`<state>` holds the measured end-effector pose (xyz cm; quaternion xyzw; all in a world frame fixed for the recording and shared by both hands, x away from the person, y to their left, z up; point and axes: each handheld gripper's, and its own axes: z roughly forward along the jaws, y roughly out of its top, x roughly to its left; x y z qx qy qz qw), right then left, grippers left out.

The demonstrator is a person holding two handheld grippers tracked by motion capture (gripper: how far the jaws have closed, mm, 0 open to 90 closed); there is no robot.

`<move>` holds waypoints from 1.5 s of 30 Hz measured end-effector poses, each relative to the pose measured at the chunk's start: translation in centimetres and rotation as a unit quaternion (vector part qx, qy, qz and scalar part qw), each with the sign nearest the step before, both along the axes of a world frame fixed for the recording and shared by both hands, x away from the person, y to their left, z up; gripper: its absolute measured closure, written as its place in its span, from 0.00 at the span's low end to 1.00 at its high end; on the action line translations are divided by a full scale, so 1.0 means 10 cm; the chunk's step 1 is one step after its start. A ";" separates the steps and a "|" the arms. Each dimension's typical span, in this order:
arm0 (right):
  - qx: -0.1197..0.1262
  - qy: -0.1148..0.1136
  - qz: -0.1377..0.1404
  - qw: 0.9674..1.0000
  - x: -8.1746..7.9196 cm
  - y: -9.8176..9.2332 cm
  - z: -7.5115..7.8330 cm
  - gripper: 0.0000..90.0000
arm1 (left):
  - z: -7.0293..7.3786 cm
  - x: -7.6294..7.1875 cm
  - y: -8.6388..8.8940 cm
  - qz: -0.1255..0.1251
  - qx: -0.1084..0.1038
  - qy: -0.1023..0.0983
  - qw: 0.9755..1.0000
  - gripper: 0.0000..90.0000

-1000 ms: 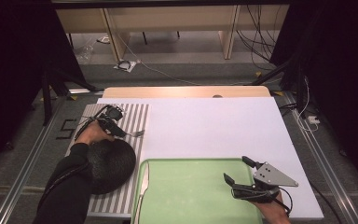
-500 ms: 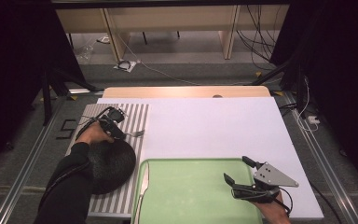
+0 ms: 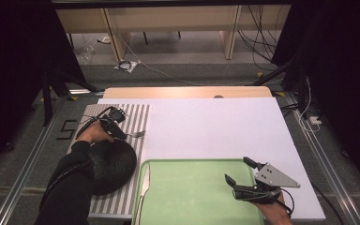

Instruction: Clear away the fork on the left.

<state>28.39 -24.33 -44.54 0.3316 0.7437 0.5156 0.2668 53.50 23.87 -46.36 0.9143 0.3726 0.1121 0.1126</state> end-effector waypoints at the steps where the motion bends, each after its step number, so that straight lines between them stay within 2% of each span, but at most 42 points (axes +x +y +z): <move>1: 0.001 -0.001 0.000 1.000 0.00 0.00 0.00 0.18 | 0.00 0.00 0.00 0.001 -0.002 0.001 1.000 0.52; 7: -0.001 0.001 0.001 1.000 0.00 0.00 0.00 0.18 | -0.01 0.01 0.03 0.009 -0.017 0.012 1.000 0.55; 13: -0.001 0.001 0.000 1.000 0.00 0.00 0.00 0.18 | 0.01 0.02 0.01 0.013 -0.021 0.026 0.999 0.64; 23: -0.001 0.000 0.001 1.000 0.00 0.00 0.00 0.18 | 0.01 0.02 0.03 0.018 -0.039 0.034 0.999 0.76; 26: -0.001 0.000 0.001 1.000 0.00 0.00 0.00 0.18 | 0.01 0.03 0.03 0.021 -0.032 0.026 0.999 0.80; 35: -0.003 0.000 0.001 1.000 0.00 0.00 0.00 0.18 | 0.01 0.04 0.02 0.028 -0.029 0.033 0.999 0.81; 39: -0.003 0.000 0.000 1.000 0.00 0.00 0.00 0.18 | 0.01 0.03 0.01 0.023 -0.030 0.033 0.999 0.83; 45: -0.002 0.002 0.001 1.000 0.00 0.00 0.00 0.18 | 0.01 0.02 0.00 0.013 -0.027 0.033 0.999 0.92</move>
